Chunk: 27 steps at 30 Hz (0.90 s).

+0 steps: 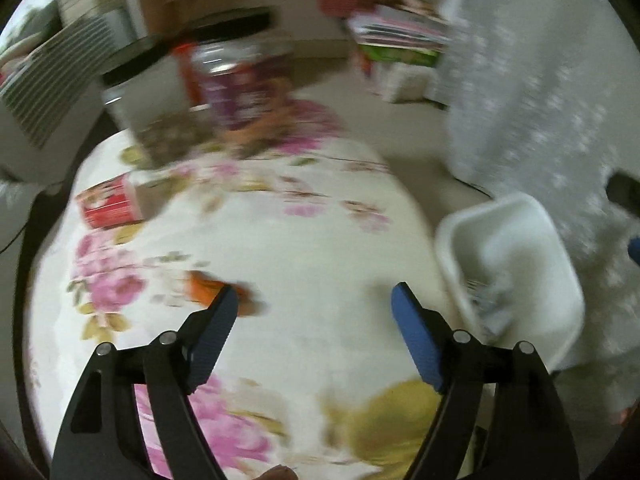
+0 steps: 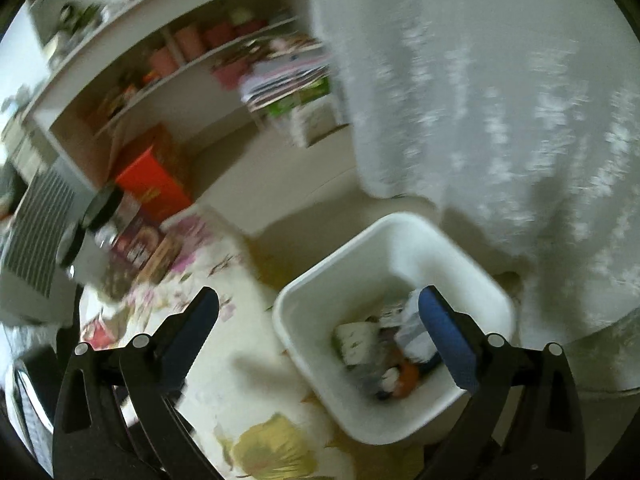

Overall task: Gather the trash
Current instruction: 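Drop the orange peel into the bin with the left tool, then grasp the red noodle cup with the left tool while the right tool grasps the other orange peel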

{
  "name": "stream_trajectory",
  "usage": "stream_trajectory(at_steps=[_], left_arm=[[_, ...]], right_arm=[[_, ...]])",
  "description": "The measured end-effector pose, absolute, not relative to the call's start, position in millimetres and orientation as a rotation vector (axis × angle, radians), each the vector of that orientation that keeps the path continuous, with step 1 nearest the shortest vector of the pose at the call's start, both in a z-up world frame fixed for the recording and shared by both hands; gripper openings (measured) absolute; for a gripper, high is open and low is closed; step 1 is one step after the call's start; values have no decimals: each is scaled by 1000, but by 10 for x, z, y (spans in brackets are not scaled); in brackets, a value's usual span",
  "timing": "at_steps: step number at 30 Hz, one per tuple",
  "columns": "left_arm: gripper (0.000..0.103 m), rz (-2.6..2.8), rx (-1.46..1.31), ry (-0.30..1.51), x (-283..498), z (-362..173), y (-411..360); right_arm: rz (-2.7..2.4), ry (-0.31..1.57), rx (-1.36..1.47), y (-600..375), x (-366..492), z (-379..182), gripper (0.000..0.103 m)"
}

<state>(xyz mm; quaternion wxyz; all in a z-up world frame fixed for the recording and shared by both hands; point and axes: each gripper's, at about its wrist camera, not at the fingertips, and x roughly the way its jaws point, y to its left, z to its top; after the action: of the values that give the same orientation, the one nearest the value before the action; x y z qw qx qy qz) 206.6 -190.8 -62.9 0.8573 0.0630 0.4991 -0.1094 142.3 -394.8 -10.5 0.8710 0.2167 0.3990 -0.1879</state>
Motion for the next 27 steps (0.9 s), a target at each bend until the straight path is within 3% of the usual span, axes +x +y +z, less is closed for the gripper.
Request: stream_trajectory(at_steps=[8,12,20,27], left_arm=[[77,-59,239,1080,2589,-727,-1189],[84,-59,491,1071,2904,-770,-1028],[86,-191,1020,1120,3394,-1180,-933],[87,-289,982,1226,3731,-1442,-672]], right_arm=[[-286,943,309,-3288,1826,-347,96],[-216,996,251,-3032,1969,-446,96],[81,1095,15,-2261,2210,-704,96],[238,1163,-21,-1892,2391,-992,96]])
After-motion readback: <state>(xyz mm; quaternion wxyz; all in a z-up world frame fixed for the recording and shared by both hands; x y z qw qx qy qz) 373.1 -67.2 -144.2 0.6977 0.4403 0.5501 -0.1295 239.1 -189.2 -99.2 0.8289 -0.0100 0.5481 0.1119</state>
